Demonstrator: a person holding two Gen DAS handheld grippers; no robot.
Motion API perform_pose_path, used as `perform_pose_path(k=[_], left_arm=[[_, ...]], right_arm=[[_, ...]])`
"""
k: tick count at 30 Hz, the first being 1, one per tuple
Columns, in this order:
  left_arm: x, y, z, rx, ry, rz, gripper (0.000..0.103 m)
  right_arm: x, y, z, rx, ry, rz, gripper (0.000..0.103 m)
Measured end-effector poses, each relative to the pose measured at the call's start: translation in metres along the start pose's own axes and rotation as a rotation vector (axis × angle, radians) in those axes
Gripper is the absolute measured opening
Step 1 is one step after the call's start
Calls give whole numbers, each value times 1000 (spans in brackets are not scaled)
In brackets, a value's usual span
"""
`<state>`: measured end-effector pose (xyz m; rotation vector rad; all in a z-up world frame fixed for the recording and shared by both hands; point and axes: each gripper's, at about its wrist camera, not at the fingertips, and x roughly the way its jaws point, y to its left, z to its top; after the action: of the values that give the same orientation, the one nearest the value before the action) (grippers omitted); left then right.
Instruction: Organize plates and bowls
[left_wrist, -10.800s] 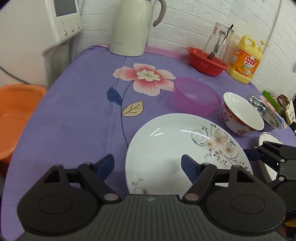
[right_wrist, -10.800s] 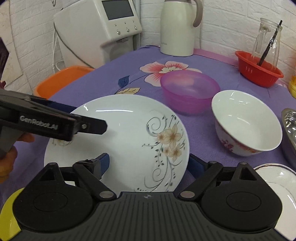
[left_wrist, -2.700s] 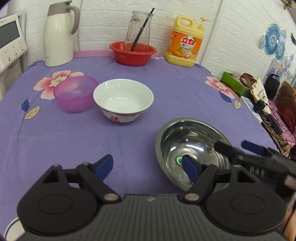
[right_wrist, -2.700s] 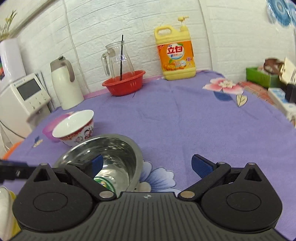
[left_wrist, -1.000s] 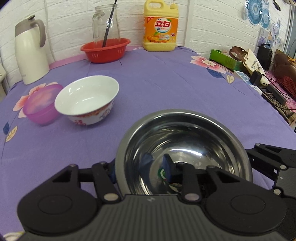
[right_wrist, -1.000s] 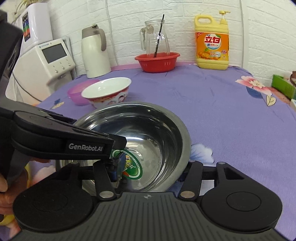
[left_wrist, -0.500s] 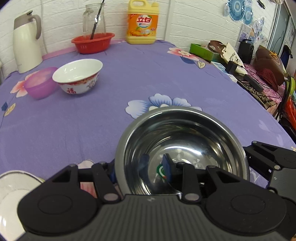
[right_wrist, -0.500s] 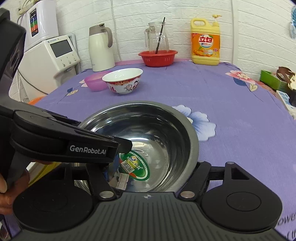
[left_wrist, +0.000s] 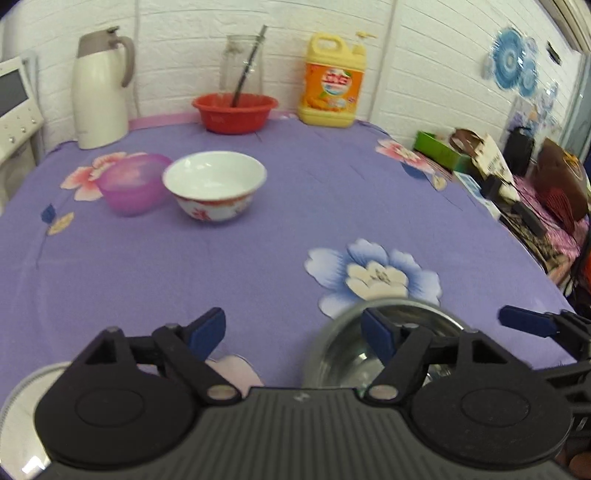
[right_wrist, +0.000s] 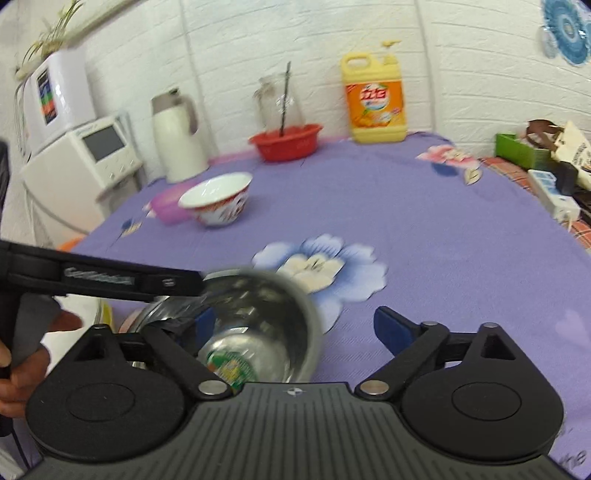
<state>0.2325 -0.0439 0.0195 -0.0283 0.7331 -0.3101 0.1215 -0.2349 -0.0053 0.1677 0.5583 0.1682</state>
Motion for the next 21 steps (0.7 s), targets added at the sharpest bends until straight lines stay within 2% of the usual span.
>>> perform_pose_path(k=[4, 12, 17, 21], left_arm=[[-10, 31, 14, -69, -28, 51, 76], [-28, 97, 28, -170, -65, 170, 76], [-22, 115, 27, -195, -48, 181, 76], [-11, 119, 25, -201, -27, 160, 76]], right_arm=[[7, -12, 20, -4, -10, -20, 103], [32, -7, 41, -51, -6, 24, 103], [52, 2, 49, -55, 25, 64, 103], [60, 11, 54, -100, 38, 61, 103]])
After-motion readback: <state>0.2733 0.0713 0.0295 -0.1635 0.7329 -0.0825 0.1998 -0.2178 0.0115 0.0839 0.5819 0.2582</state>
